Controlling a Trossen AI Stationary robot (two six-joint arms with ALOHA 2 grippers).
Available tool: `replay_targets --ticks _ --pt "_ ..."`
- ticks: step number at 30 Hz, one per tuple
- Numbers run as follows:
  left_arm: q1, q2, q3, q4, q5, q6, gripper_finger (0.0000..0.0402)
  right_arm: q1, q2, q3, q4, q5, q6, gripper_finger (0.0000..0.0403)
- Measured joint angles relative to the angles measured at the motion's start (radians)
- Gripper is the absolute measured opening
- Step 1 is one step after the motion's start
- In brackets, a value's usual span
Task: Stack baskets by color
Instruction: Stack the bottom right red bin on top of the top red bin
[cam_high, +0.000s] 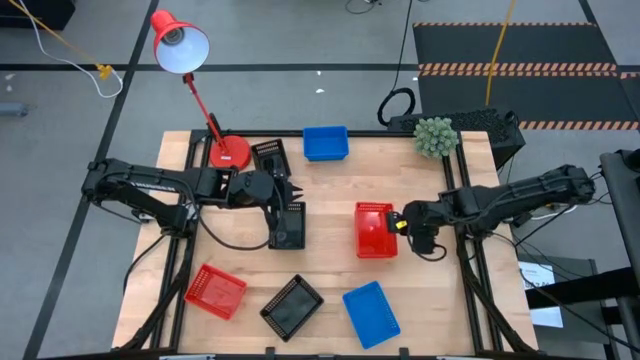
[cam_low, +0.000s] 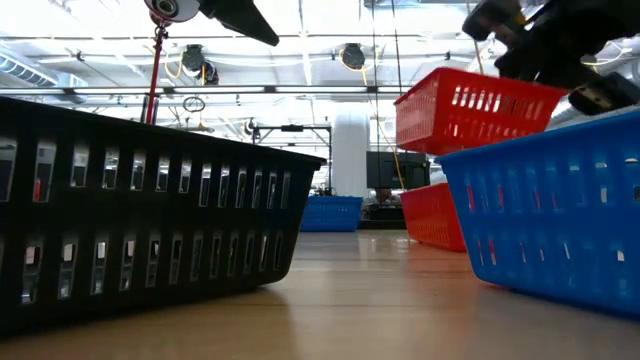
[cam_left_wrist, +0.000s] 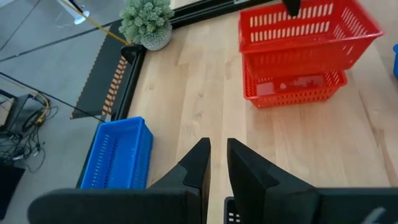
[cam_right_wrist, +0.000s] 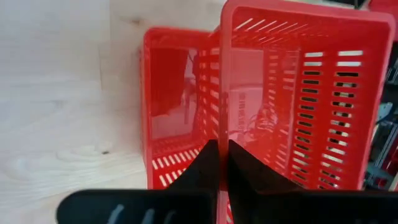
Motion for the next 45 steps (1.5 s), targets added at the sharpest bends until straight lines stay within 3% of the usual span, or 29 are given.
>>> replay_targets --ticks 21,33,45 --pt "0.000 0.000 0.000 0.024 0.000 0.004 0.0056 -0.063 0.001 -0.081 0.013 -0.098 -0.012 0.0006" --pt "0.000 0.000 0.000 0.025 0.000 0.003 0.0056 -0.079 0.071 -0.081 0.061 -0.101 -0.019 0.0050" --pt "0.000 0.000 0.000 0.025 0.001 0.004 0.0056 -0.087 0.089 -0.081 0.080 -0.099 0.070 0.0057"
